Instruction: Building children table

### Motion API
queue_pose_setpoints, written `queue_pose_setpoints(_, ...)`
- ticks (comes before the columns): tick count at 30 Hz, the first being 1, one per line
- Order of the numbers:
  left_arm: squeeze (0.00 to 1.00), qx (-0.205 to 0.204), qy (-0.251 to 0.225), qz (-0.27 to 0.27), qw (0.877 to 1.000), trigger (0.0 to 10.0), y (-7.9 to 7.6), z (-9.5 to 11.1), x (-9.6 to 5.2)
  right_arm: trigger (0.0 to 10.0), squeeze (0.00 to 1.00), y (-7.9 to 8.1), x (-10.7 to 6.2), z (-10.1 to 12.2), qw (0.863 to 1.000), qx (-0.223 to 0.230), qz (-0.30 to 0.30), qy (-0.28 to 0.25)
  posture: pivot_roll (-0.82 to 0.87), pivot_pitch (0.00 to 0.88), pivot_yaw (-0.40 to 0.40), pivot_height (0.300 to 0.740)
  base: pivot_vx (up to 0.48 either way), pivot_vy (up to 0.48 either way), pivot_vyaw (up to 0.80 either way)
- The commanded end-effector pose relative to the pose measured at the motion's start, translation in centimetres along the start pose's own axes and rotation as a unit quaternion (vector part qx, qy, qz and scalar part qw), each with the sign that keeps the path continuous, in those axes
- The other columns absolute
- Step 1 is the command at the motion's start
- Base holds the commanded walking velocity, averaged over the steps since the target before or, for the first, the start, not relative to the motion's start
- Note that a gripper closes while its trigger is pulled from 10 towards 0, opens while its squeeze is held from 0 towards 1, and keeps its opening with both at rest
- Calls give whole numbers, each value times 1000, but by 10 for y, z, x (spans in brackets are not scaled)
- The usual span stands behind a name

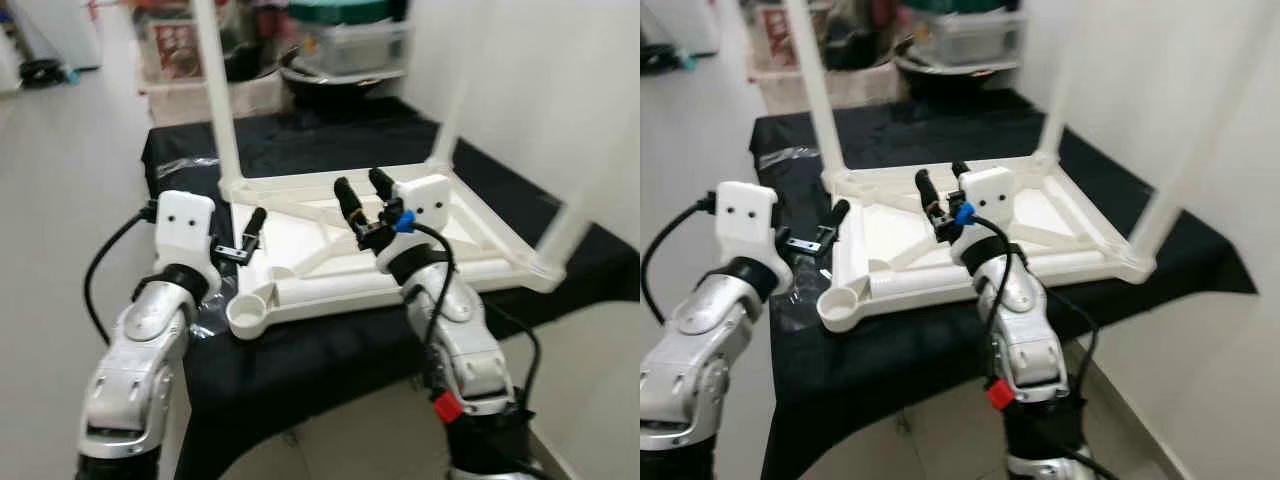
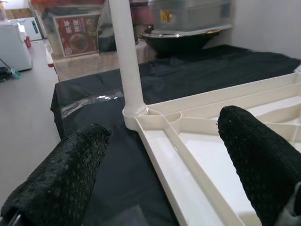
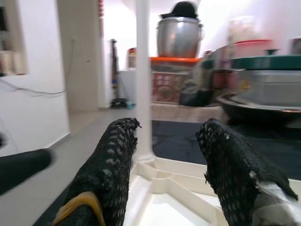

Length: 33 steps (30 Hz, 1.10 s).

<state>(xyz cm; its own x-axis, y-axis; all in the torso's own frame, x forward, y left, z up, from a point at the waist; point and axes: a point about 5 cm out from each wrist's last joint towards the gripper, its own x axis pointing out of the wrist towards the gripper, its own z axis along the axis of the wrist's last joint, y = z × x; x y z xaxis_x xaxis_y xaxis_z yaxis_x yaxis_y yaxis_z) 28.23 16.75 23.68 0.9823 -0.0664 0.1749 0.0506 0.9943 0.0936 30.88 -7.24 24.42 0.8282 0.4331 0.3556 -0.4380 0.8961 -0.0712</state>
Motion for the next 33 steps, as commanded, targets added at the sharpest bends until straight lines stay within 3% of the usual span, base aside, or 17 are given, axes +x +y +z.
queue_pose_setpoints(1, 0, -8, 9, -21, 1000, 10000, -8, -2, 0, 10000, 0, -10, -5, -1, 1000, -4, -19, 7, 105, 99, -46, 740, 0, 0, 0)
queue_pose_setpoints(5, 0, -16, 23, -32, 999, 10000, -10, -4, -1, 10000, 0, -10, -5, -1, 1000, -3, -19, 7, 107, 105, -51, 740, 0, 0, 0)
queue_pose_setpoints(9, 0, -38, 67, -77, 994, 10000, -11, -14, -3, 10000, 0, -10, -5, -2, 1000, -1, -20, 8, 112, 109, -54, 740, 0, 0, 0)
queue_pose_setpoints(10, 0, -71, 119, -102, 985, 10000, -6, -23, -6, 10000, 0, -10, -4, -2, 1000, 0, -22, 10, 112, 112, -52, 740, 0, 0, 0)
queue_pose_setpoints(12, 0, -104, 166, -124, 973, 10000, 1, -31, -11, 10000, 0, -12, -3, -3, 1000, -1, -23, 11, 115, 116, -55, 740, 0, 0, 0)
queue_pose_setpoints(16, 0, -131, 195, -153, 960, 10000, 6, -36, -16, 10000, 0, -15, -3, -3, 1000, -3, -26, 12, 123, 120, -55, 740, 0, 0, 0)
queue_pose_setpoints(21, 0, -234, 236, -228, 915, 10000, -8, -42, -11, 10000, 0, -20, -1, -2, 999, -6, -30, 11, 127, 130, -58, 740, 0, 0, 0)
queue_pose_setpoints(22, 0, -234, 236, -228, 915, 10000, -8, -42, -11, 10000, 0, -20, -1, -2, 999, -6, -30, 11, 127, 130, -58, 740, 0, 0, 0)
queue_pose_setpoints(27, 0, -275, 264, -249, 890, 10000, -13, -46, -5, 10000, 0, -20, -1, -1, 999, -9, -30, 12, 112, 144, -60, 740, 0, 0, 0)
queue_pose_setpoints(33, 0, -284, 296, -240, 880, 10000, -12, -54, 3, 10000, 0, -22, -2, -1, 999, -8, -30, 16, 109, 154, -61, 740, 0, 0, 0)
